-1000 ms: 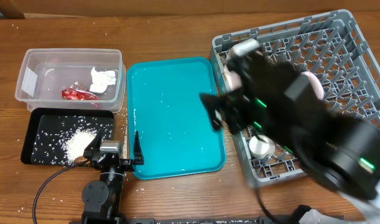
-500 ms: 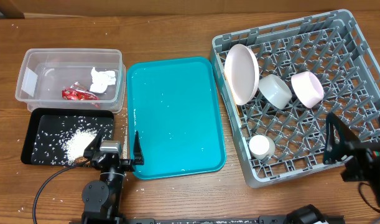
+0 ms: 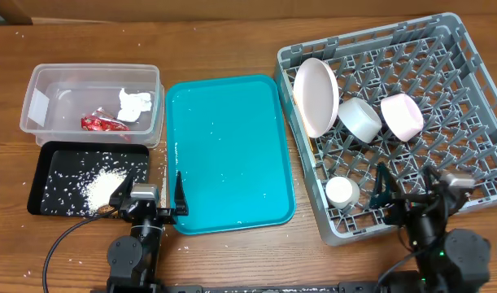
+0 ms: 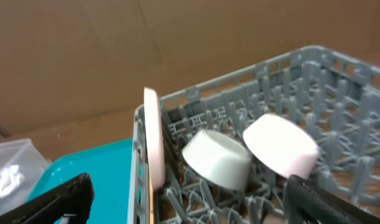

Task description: Sort waste into correct bins and load items into the dishwasher

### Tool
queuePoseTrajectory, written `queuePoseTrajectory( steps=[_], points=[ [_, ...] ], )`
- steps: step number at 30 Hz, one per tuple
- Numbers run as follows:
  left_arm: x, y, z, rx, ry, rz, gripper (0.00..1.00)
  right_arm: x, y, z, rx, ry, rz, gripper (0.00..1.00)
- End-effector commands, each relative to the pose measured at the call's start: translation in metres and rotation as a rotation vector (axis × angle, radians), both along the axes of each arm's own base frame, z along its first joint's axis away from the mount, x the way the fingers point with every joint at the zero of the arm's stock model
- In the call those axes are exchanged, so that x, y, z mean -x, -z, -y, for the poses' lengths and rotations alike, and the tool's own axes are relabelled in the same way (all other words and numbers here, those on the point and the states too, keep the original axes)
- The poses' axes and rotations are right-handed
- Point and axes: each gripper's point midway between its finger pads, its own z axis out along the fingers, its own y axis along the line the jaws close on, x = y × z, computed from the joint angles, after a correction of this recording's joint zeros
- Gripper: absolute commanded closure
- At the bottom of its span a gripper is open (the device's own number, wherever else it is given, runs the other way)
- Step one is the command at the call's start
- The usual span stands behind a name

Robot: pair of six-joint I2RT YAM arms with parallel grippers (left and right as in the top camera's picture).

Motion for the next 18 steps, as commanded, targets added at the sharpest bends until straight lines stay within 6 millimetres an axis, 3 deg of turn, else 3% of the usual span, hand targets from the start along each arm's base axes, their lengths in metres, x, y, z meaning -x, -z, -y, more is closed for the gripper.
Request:
queuePoseTrajectory(
  steps=[1,9,18],
  points=[
    [0.000,0.000,-0.002,-0.007,-0.008,0.007,0.00,-0.003,0.026,-0.003,-0.011,-0.016,0.034,0.00],
    [0.000,0.000,-0.002,-0.007,-0.008,0.007,0.00,-0.028,0.071,-0.004,-0.017,-0.014,0.150,0.00],
    [0.000,0.000,-0.002,-0.008,-0.008,0.007,0.00,-0.029,0.073,-0.003,-0.016,-0.006,0.161,0.00]
  ],
)
